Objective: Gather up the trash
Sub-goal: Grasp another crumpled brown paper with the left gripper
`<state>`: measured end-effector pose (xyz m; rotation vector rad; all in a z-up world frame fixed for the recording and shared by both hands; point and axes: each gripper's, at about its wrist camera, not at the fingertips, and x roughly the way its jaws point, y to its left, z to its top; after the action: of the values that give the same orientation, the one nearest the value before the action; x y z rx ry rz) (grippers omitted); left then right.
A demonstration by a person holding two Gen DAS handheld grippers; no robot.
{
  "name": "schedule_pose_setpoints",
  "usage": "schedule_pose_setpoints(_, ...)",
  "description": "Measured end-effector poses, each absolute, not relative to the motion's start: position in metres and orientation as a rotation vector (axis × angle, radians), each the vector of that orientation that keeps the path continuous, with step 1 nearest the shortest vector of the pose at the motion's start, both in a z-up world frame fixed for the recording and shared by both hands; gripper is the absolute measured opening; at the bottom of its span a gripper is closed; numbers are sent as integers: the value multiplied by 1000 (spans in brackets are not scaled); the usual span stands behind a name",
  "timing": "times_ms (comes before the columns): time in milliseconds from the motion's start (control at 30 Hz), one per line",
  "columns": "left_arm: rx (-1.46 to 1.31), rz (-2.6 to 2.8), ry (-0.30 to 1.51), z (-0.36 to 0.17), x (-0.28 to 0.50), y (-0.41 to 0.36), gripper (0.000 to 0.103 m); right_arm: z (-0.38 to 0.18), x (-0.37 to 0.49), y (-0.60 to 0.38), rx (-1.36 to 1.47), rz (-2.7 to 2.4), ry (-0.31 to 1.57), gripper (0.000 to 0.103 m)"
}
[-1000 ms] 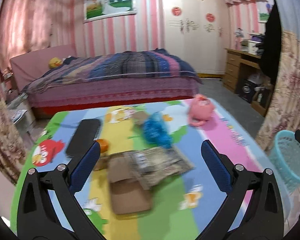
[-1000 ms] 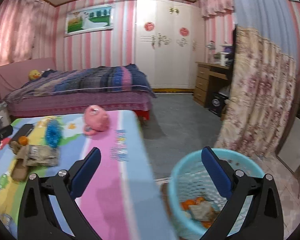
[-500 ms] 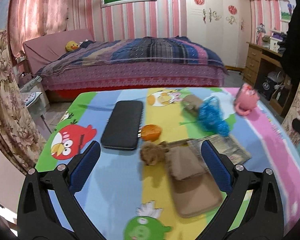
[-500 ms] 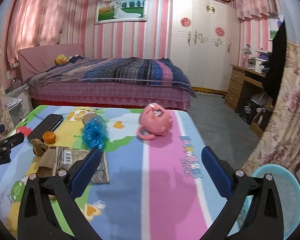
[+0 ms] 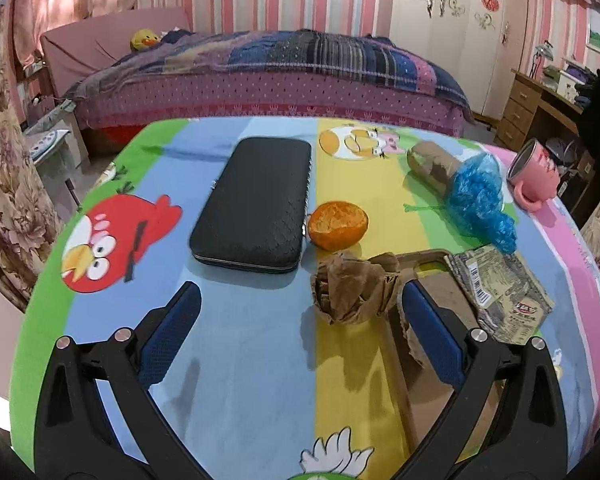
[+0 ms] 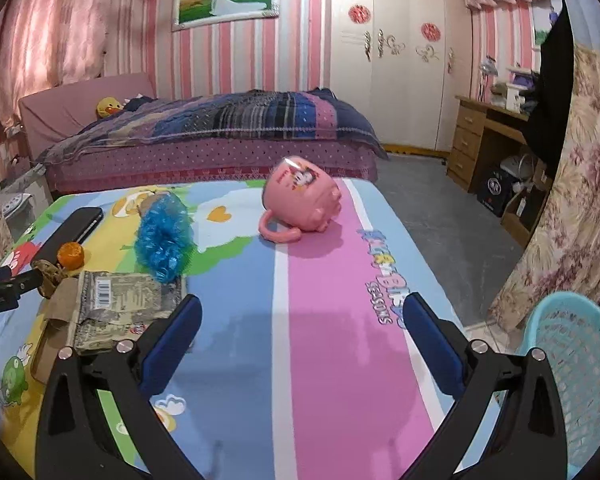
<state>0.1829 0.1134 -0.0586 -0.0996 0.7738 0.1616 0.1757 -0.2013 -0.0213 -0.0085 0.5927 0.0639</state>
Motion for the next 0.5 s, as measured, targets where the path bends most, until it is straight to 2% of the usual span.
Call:
schedule_pose_setpoints(100,-78,142,774,-62,190,103,93,-25,179,-201,-8,76,604,98)
schedule_pose_setpoints(167,-67,108,782,-62,195,97,72,-26,181,-199,-12,80,609,98)
schedule_pose_setpoints(200,-73,96,786,-62,195,96,66,-26,182,-199,-10,84,609,98)
schedule_pose_setpoints(267,-87,68,798,-63,197,96,49,-26,182,-194,-10,106,613,98)
schedule_pose_setpoints(500,-109,95,744,-46,184,107,46,-26,185,-168,-34,158,627,98)
